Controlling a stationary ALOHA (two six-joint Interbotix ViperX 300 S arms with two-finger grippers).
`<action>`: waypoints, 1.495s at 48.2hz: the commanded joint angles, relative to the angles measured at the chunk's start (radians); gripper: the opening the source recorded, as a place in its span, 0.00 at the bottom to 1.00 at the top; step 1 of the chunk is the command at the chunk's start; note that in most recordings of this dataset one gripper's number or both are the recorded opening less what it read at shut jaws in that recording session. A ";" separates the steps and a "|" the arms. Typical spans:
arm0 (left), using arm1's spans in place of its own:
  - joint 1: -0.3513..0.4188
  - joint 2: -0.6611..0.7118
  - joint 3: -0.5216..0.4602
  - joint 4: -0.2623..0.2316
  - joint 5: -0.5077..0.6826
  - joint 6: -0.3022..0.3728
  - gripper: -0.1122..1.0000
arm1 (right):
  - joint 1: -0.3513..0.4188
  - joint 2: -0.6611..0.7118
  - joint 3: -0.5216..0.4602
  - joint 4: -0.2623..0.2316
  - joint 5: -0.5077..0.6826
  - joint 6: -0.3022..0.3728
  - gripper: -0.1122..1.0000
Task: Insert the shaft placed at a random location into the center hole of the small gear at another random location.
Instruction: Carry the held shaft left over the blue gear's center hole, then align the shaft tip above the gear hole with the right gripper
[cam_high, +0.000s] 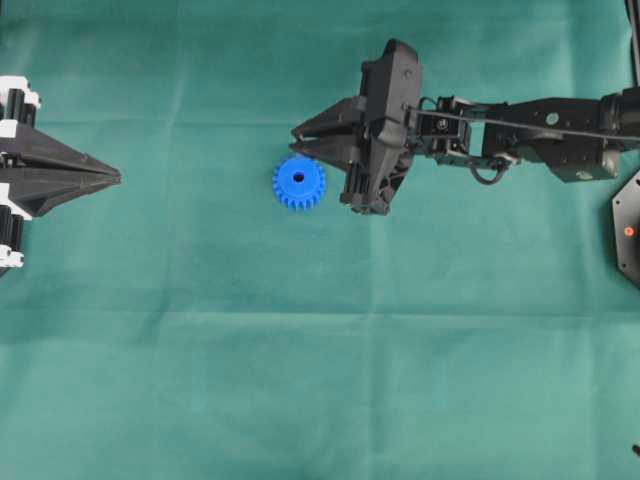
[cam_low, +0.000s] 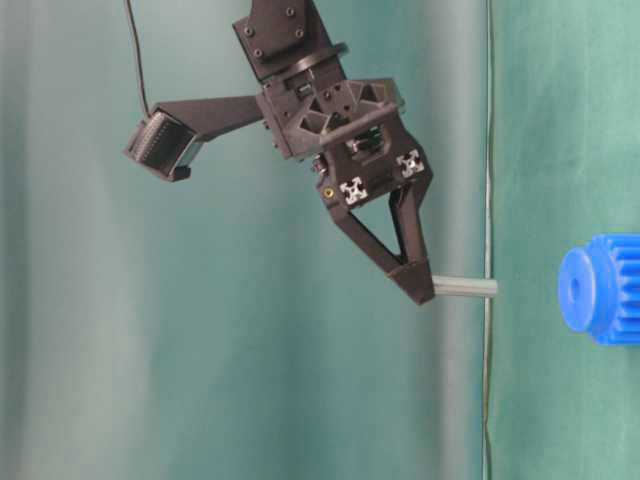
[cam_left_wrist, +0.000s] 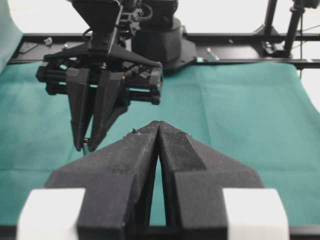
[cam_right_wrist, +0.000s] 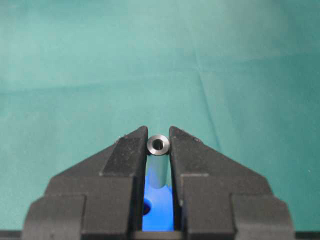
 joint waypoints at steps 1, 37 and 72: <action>0.005 0.008 -0.018 0.003 -0.005 0.002 0.10 | 0.003 -0.014 -0.023 0.000 0.002 -0.011 0.22; 0.005 0.008 -0.018 0.003 -0.005 0.002 0.10 | 0.009 0.066 -0.026 0.008 -0.044 -0.002 0.22; 0.012 0.008 -0.020 0.003 -0.005 0.000 0.10 | 0.011 0.074 -0.028 0.018 -0.049 0.000 0.22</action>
